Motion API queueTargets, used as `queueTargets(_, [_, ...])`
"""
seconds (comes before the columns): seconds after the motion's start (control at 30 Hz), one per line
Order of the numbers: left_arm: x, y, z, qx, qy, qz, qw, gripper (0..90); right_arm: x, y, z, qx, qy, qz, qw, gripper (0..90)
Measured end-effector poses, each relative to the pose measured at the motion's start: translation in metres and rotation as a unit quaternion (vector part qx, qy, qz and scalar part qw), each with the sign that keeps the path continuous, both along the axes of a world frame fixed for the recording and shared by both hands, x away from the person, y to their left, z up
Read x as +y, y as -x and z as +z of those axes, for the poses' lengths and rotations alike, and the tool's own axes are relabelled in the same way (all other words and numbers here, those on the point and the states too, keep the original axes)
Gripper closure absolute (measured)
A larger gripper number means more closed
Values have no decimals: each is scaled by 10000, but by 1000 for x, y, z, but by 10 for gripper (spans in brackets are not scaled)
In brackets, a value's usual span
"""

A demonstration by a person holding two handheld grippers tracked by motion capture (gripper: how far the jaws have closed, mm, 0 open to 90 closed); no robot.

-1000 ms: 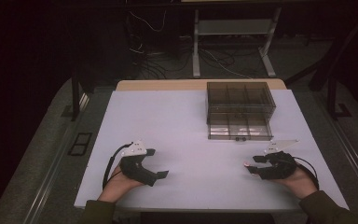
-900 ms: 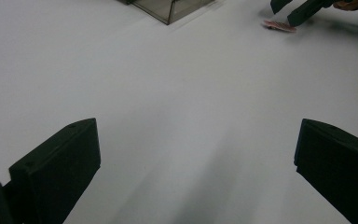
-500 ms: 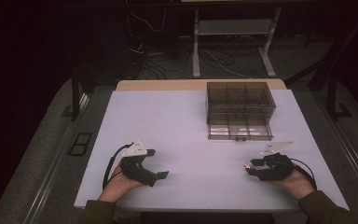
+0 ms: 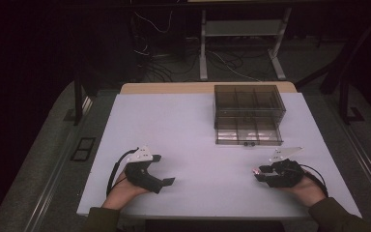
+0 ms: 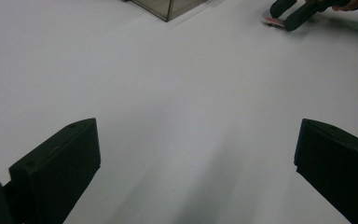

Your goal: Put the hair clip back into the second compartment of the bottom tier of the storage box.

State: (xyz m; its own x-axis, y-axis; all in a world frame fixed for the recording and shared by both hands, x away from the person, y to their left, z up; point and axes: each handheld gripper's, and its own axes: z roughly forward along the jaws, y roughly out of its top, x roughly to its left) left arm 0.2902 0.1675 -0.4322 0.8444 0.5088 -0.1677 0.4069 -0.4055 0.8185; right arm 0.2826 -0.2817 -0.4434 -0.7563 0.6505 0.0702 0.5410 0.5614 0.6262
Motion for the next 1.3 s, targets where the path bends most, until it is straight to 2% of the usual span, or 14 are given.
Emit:
queueTargets(1.17, [-1, 0, -1, 22, -30, -28, 10000, 0, 0, 0, 0, -52, 65, 16, 10000, 675])
queueTargets(1.3, [-2, 0, -2, 20, -100, -53, 9999, 0, 0, 1, 1, -68, 70, 38, 9999, 679])
